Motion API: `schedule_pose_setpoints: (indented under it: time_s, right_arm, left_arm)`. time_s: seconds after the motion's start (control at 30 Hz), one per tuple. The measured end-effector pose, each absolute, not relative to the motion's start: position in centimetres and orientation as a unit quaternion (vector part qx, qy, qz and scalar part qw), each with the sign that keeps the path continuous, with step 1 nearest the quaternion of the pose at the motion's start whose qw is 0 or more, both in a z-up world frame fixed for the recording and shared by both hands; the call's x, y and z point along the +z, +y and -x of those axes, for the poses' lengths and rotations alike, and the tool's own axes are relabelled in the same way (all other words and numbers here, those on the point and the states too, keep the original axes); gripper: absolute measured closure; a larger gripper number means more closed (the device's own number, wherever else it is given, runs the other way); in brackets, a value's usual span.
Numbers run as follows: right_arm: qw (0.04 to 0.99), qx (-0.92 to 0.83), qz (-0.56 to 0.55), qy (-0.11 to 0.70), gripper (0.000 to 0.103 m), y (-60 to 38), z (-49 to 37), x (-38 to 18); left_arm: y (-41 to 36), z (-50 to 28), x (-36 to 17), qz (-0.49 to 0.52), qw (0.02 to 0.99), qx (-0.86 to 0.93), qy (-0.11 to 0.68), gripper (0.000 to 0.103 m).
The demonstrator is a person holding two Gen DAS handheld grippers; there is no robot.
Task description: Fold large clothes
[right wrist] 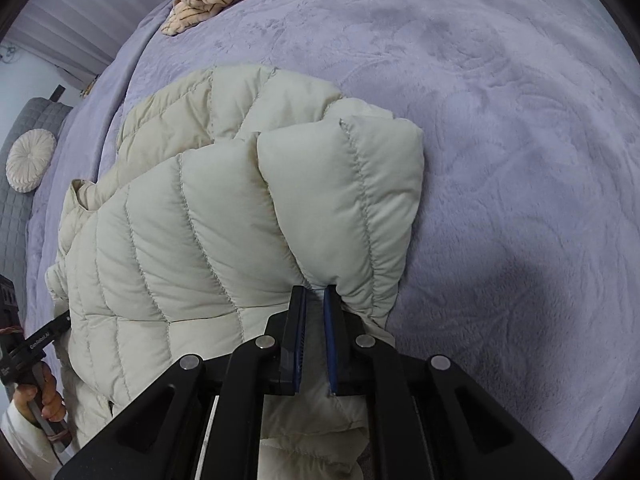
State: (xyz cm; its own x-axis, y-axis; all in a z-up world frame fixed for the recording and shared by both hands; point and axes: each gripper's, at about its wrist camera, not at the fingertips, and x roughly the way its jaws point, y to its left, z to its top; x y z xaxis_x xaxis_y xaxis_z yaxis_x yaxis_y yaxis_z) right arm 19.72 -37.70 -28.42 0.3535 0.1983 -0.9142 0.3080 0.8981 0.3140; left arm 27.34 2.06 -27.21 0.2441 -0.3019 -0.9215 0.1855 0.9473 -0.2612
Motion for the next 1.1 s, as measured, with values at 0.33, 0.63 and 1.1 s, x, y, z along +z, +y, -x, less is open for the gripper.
schedule_pose_setpoints:
  time_s: [0.33, 0.63, 1.1]
  right_arm:
    - [0.787, -0.032, -0.222, 0.574, 0.097, -38.6, -19.1, -27.6]
    - [0.781, -0.065, -0.229, 0.578, 0.097, -40.1, -17.7, -26.6]
    - [0.776, -0.086, -0.220, 0.585, 0.079, -39.4, -14.3, -21.3]
  left_arm:
    - [1.7, -26.9, -27.1, 0.026, 0.789, -0.150, 0.595, 0.096]
    - [1.3, -27.0, -26.5, 0.015, 0.789, -0.137, 0.598, 0.096]
    - [2.6, -23.7, -20.9, -0.017, 0.805, -0.099, 0.585, 0.096]
